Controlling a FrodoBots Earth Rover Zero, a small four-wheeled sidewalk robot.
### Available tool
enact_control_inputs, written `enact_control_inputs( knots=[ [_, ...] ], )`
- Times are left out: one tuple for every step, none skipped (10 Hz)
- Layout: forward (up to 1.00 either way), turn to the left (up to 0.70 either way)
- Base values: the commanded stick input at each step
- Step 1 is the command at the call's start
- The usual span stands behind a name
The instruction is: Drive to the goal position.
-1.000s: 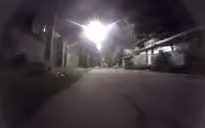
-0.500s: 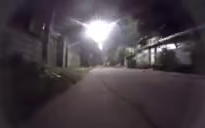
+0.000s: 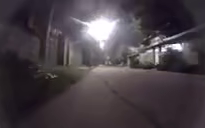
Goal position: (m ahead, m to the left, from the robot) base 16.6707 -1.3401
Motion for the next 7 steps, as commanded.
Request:
enact_control_inputs(
  knots=[
    [0.7,-0.35],
    [0.7,-0.35],
    [0.7,-0.35],
    [0.7,-0.14],
    [0.7,-0.04],
    [0.7,0.0],
    [0.7,0.0]
  ],
)
